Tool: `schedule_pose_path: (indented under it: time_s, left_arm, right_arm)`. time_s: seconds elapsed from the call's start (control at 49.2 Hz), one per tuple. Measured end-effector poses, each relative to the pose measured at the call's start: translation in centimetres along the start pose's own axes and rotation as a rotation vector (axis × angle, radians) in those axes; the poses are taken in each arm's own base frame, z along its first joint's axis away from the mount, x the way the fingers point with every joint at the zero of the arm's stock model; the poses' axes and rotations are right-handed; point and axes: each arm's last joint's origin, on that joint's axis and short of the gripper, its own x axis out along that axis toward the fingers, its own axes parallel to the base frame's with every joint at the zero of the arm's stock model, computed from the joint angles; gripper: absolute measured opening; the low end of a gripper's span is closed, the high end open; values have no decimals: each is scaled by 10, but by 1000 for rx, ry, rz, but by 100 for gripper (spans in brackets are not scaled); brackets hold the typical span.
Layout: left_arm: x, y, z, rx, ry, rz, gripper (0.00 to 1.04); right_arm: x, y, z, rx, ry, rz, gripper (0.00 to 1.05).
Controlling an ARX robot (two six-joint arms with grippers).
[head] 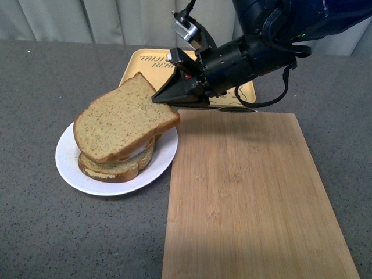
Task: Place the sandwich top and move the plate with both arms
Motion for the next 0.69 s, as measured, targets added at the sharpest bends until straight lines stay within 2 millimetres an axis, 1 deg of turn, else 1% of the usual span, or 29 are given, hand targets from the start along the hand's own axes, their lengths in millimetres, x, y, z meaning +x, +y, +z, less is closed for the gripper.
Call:
schedule_pose_path:
  time_s: [0.203,0.305,0.325,0.366,0.386,0.407,0.427,0.569,0.59,0.691]
  left_arm:
    - [0,0,0,0,0,0,98]
    - [0,0,0,0,0,0,98]
    - [0,0,0,0,0,0,98]
    - [0,0,0,0,0,0,98]
    - [0,0,0,0,0,0,98]
    - [0,0,0,0,0,0,98]
    - [0,0,0,0,0,0,98]
    - [0,0,0,0,0,0,98]
    - [0,0,0,0,0,0,98]
    - [0,0,0,0,0,0,98]
  right_arm:
    - [13,-4,-1,24,15,-3,1]
    - [18,-10,-5,46,26,-32,1]
    - [19,-10,-6,47,26,-33,4]
    - [18,-11,-7,52,28,-35,14]
    - [18,-12,-8,51,27,-41,15]
    - [17,-12,-9,49,27,-57,21]
    - [17,-13,-9,48,26,-63,23]
    - [8,-16,-15,27,1,-136,46]
    - [7,-16,-15,27,0,-138,48]
    - [2,-16,-13,22,-11,-143,64]
